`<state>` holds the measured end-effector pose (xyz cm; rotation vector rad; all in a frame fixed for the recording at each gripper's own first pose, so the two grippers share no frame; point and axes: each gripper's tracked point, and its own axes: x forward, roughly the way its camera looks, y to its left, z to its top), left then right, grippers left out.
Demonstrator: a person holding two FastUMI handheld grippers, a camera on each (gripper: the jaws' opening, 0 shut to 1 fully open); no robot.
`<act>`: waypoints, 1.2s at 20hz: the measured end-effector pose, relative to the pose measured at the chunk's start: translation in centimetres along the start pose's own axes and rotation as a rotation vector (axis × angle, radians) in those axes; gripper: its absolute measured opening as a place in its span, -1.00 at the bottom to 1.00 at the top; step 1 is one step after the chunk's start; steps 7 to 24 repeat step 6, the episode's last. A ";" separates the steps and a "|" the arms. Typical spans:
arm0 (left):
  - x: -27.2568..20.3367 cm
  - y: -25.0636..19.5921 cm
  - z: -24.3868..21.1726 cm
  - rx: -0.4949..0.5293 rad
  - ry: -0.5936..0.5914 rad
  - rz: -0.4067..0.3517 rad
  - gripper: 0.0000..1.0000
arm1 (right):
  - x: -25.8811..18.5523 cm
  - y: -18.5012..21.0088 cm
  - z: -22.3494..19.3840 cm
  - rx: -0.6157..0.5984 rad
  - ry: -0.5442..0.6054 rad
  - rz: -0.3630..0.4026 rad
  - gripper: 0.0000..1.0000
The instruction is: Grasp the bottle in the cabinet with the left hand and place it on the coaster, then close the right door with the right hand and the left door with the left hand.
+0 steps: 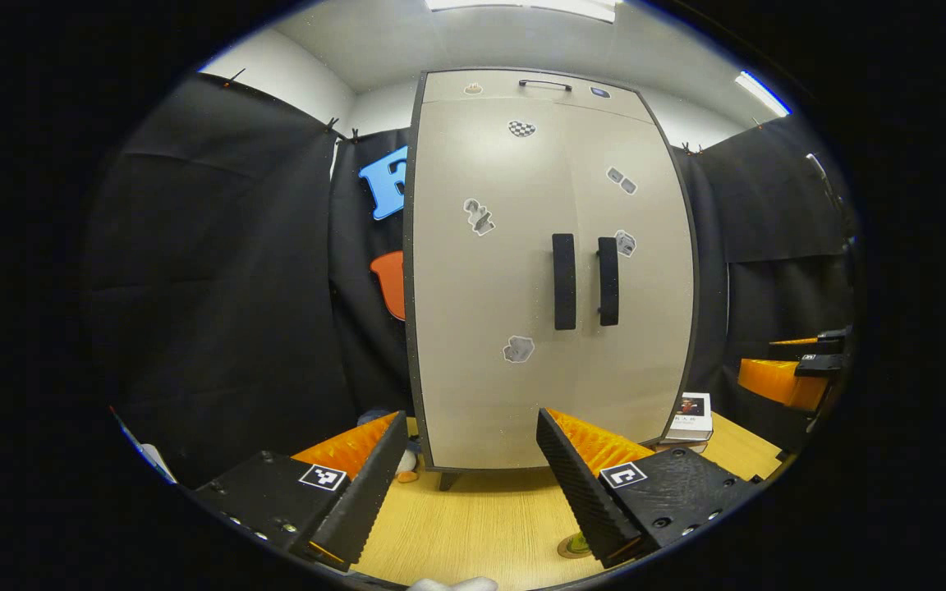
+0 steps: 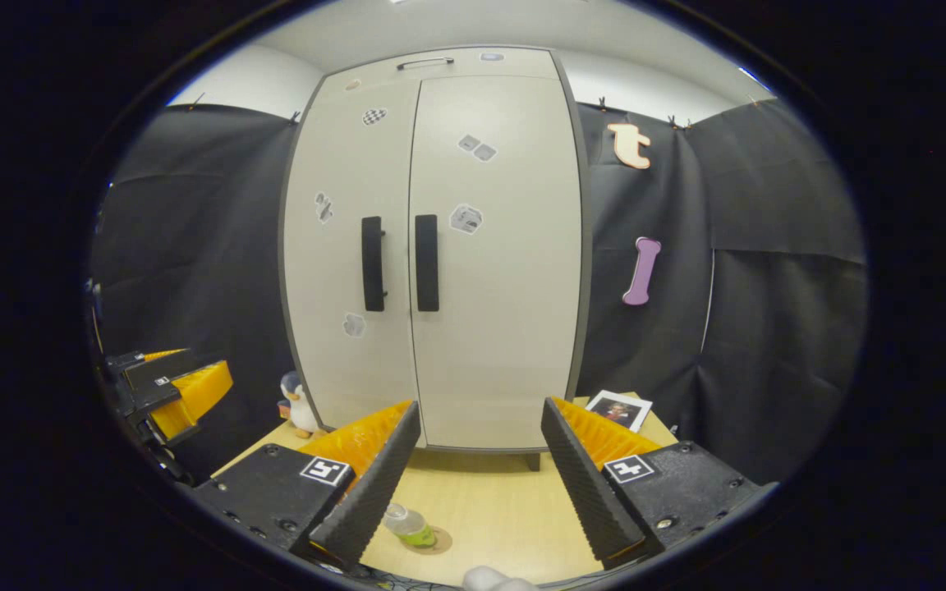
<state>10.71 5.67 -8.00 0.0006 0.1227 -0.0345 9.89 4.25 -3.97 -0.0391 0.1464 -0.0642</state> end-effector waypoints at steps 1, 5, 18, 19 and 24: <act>0.0 0.0 0.0 -0.001 0.000 -0.001 0.92 | 0.0 0.0 0.0 -0.001 0.002 0.000 0.95; -0.2 0.2 -0.2 0.003 0.005 -0.001 0.92 | 0.0 0.3 -0.1 -0.004 0.003 0.003 0.95; -0.3 0.2 -0.2 0.003 0.006 -0.002 0.93 | 0.0 0.4 -0.1 -0.004 0.002 0.003 0.95; -0.3 0.2 -0.2 0.003 0.006 -0.002 0.93 | 0.0 0.4 -0.1 -0.004 0.002 0.003 0.95; -0.3 0.2 -0.2 0.003 0.006 -0.002 0.93 | 0.0 0.4 -0.1 -0.004 0.002 0.003 0.95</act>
